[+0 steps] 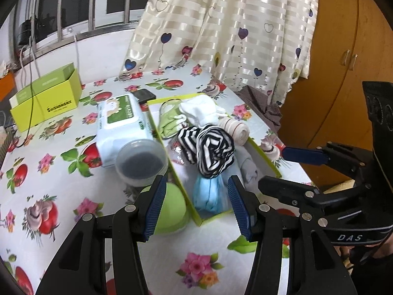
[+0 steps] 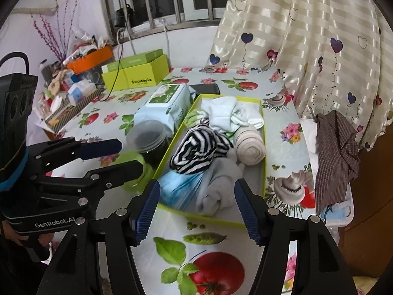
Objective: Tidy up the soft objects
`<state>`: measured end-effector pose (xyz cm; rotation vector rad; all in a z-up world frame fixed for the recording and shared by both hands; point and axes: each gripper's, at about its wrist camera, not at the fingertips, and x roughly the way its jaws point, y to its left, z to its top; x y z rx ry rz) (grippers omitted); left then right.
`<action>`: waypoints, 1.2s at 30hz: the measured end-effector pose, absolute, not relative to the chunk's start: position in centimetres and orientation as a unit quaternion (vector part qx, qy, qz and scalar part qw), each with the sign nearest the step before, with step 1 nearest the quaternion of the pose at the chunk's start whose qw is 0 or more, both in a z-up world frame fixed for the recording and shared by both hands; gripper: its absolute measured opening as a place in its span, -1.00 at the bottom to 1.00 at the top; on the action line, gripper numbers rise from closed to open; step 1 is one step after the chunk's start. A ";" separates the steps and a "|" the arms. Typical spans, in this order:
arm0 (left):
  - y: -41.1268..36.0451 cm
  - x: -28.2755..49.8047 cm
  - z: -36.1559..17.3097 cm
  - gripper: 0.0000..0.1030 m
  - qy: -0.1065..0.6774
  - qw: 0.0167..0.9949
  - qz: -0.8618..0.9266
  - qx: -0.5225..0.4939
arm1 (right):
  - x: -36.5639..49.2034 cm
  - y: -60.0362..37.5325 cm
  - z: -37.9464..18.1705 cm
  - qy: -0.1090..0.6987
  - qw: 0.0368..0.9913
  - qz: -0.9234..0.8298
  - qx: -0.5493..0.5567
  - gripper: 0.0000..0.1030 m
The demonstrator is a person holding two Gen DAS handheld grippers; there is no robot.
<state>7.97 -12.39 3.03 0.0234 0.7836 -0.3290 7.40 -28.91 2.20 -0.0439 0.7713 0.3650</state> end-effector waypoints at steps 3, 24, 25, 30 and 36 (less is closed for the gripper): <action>-12.2 7.4 3.0 0.04 0.380 0.912 -0.153 0.013 | 6.8 -28.5 2.2 0.375 0.910 0.174 -0.023 0.23; -11.8 4.5 2.5 0.03 0.378 0.917 -0.123 0.028 | 4.7 -26.7 1.5 0.385 0.906 0.174 -0.036 0.24; -11.8 4.5 2.5 0.03 0.378 0.917 -0.122 0.028 | 4.6 -26.7 1.5 0.385 0.906 0.174 -0.036 0.24; -11.5 4.5 2.3 0.03 0.383 0.916 -0.118 0.024 | 4.7 -26.7 1.4 0.385 0.905 0.175 -0.036 0.24; -11.2 4.6 1.8 0.03 0.390 0.914 -0.114 0.020 | 4.8 -26.2 0.8 0.391 0.903 0.176 -0.038 0.24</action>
